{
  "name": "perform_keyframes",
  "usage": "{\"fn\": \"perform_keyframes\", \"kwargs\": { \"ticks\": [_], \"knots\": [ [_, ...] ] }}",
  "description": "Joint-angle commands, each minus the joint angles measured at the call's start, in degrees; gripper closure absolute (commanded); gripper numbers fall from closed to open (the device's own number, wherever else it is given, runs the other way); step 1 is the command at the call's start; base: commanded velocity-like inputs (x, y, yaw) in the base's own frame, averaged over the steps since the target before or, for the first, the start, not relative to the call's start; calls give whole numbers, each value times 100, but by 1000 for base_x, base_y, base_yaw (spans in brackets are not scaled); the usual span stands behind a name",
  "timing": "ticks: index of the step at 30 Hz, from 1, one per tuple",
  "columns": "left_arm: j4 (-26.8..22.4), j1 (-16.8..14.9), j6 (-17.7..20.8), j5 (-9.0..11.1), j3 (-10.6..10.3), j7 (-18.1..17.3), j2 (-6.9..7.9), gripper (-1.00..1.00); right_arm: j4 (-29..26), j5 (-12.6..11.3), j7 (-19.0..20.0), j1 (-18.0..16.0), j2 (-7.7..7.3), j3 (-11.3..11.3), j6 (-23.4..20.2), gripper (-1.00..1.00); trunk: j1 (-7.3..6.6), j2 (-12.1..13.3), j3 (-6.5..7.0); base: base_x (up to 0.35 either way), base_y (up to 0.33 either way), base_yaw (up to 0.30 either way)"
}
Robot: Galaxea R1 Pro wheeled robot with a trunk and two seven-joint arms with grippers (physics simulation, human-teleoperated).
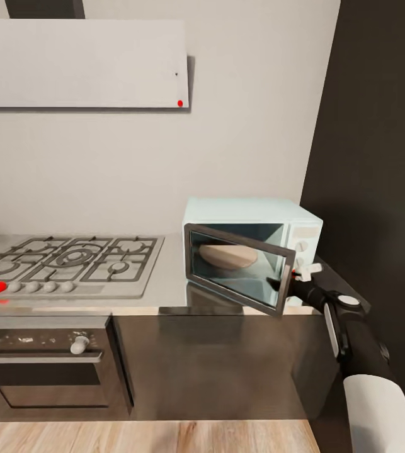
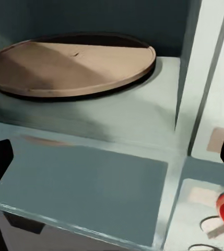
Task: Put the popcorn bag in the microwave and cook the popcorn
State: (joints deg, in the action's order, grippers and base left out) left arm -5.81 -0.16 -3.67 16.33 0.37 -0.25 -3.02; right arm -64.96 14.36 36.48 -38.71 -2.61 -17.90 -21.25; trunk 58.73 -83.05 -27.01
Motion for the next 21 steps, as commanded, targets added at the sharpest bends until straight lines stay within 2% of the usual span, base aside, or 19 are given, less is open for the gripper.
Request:
{"fn": "perform_keyframes", "kwargs": {
  "ticks": [1, 6, 21],
  "knots": [
    [1, -2, -21, 28, 0, -8, -1, -100, -9, 41, 190, -5, -9, -16, -31, -100, 0, -3, -6, 0, 0, 0],
    [1, -2, -17, 48, 20, -14, -5, -100, -173, 40, 331, -5, -12, -24, -88, -100, 0, -3, -6, -72, 44, 0],
    [-8, -2, -11, 65, 41, -1, -7, -100, -210, 40, 315, -5, -12, -21, -99, -100, 0, -3, -6, -251, 207, 0]
  ]
}}
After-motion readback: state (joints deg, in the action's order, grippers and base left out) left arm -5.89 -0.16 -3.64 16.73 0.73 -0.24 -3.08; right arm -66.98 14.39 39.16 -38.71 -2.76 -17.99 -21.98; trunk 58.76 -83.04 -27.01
